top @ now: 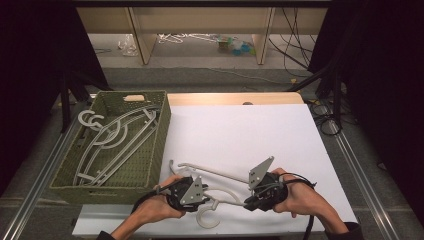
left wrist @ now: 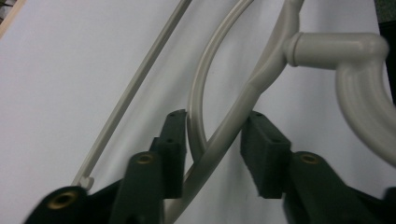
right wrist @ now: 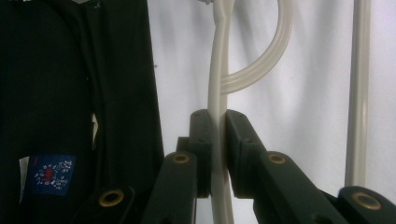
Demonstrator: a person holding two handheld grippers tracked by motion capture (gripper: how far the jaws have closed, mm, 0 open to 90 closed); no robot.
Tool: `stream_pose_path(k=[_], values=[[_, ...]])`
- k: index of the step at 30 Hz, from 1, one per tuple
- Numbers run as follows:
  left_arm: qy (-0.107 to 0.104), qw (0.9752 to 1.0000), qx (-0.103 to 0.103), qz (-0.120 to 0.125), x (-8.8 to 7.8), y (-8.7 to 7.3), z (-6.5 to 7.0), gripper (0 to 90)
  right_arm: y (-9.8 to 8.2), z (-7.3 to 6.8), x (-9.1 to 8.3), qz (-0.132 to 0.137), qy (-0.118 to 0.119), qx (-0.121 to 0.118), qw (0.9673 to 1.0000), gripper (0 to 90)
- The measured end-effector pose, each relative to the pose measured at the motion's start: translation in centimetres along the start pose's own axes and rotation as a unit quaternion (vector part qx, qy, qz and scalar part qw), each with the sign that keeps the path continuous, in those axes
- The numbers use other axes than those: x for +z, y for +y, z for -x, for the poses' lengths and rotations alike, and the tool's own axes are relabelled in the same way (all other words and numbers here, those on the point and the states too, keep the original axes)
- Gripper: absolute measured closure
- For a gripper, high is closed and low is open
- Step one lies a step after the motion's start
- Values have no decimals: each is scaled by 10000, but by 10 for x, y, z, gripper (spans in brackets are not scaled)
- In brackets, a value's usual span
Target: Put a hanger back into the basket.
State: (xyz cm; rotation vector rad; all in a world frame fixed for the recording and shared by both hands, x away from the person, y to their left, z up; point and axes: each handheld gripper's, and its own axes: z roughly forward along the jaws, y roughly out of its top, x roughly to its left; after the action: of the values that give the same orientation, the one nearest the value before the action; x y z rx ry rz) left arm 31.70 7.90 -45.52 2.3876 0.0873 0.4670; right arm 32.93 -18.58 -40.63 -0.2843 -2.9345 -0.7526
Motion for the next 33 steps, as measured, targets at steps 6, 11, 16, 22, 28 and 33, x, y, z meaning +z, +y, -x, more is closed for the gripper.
stream_pose_path(k=[6,11,16,22,28,33], values=[[139,9985,515,-85,-6,9,-1,693,-5,7,-4,150,-25,-10,9999,813],[183,9968,765,-119,-6,17,-4,729,-9,12,-11,216,-169,72,9996,779],[29,9984,570,-44,-7,26,-8,761,-12,15,-17,370,-598,204,9973,642],[-107,9996,-248,85,-12,36,-17,789,-15,26,-29,1017,-1200,784,9844,451],[-239,9923,-1190,239,-13,32,-32,792,-19,28,-53,1590,-1617,1265,9657,373],[-254,9799,-1907,536,-23,28,-46,792,-19,24,-60,1736,-1732,1410,9592,349]])
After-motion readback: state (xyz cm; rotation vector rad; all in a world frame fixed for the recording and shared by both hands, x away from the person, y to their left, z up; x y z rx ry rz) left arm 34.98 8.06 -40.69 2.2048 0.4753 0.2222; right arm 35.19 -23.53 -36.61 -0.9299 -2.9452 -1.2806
